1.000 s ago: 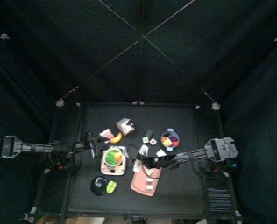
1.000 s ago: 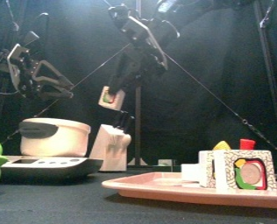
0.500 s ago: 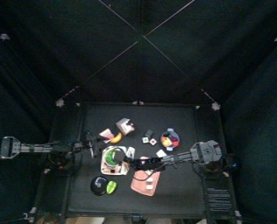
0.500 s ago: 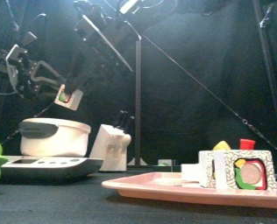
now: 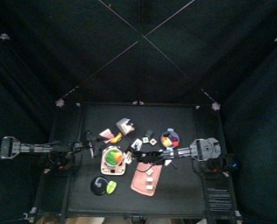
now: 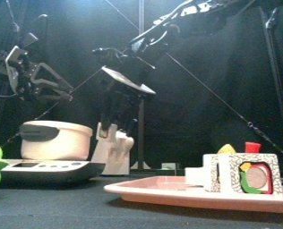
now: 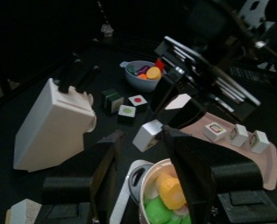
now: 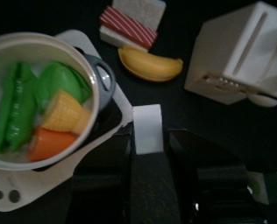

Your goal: Place sushi piece above plate

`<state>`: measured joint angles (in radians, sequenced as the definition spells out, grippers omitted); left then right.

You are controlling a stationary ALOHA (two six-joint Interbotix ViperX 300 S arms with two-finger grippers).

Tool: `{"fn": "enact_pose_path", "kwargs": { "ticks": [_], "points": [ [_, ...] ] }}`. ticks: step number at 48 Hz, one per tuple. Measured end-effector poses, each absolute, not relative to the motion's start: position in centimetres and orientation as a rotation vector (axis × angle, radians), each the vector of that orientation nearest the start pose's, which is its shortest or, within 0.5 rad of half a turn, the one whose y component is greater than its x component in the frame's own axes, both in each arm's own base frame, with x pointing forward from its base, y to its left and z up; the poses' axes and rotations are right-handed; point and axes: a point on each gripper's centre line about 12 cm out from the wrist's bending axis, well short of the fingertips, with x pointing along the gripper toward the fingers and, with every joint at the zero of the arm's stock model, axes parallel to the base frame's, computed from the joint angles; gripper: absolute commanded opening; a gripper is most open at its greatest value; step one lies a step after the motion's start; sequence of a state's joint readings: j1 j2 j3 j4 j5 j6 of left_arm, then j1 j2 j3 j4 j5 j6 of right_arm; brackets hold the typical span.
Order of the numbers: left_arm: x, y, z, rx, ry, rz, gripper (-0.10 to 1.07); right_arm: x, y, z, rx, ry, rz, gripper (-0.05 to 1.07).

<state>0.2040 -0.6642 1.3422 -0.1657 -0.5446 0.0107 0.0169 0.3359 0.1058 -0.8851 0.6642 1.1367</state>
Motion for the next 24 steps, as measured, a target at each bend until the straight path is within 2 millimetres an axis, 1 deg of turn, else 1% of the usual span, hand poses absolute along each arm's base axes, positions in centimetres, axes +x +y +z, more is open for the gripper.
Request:
{"fn": "enact_pose_path", "kwargs": {
  "ticks": [4,13,18,24],
  "points": [
    [20.6,5.3,19.5,-0.138,0.121,0.298,0.81,48.6,-5.6,17.3,0.129,0.804,-0.621,0.47],
    [20.6,5.3,19.6,-0.138,0.119,0.298,0.81,46.7,-7.7,14.9,0.187,0.866,-0.67,0.48],
    [20.6,5.3,19.5,-0.138,0.121,0.298,0.81,46.1,-8.2,13.7,0.227,0.871,-0.645,0.5],
    [20.6,5.3,19.6,-0.138,0.119,0.298,0.81,45.4,-8.4,12.4,0.292,0.878,-0.618,0.54]
  ]
}}
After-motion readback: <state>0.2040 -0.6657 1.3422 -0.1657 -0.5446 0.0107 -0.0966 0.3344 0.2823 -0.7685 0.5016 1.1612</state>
